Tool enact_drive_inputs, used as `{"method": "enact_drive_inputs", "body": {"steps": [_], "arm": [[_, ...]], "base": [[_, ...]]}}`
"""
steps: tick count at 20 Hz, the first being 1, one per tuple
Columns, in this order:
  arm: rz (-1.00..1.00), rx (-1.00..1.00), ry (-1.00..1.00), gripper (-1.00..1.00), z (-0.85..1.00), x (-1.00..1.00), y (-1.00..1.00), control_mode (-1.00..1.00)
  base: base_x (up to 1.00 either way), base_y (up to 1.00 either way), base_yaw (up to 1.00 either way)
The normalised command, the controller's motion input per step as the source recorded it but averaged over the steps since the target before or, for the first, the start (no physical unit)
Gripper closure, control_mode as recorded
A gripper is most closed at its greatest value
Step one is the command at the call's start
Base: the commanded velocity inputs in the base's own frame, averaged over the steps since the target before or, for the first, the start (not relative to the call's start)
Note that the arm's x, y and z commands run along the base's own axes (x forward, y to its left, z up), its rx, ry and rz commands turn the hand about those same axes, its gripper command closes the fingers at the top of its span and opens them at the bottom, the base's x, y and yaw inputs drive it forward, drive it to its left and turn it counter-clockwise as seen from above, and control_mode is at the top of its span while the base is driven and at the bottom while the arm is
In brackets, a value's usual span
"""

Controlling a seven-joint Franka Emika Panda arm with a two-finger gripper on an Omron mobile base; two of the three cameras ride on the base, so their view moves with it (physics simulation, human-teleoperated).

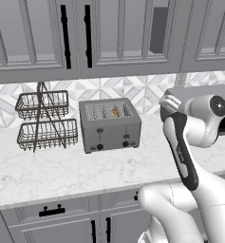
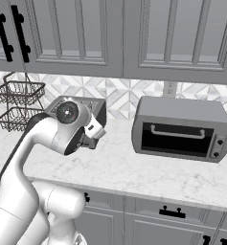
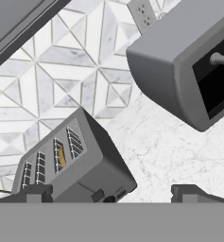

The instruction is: Start the toaster. Once the lever pops up, take the bread to the plate on the dining counter.

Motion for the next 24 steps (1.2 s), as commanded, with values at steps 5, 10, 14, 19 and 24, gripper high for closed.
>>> {"method": "enact_drive_inputs", "body": {"steps": [5,10,14,19,24], "arm": [[0.0,0.0,0.0,-1.0,0.0,0.0,0.0,-1.0],[0.0,0.0,0.0,-1.0,0.0,0.0,0.0,-1.0],[0.0,0.0,0.0,-1.0,0.0,0.0,0.0,-1.0],[0.0,0.0,0.0,-1.0,0.0,0.0,0.0,-1.0],[0.0,0.0,0.0,-1.0,0.0,0.0,0.0,-1.0]], "base": [[0.0,0.0,0.0],[0.0,0.0,0.0],[0.0,0.0,0.0],[0.0,0.0,0.0],[0.0,0.0,0.0]]}}
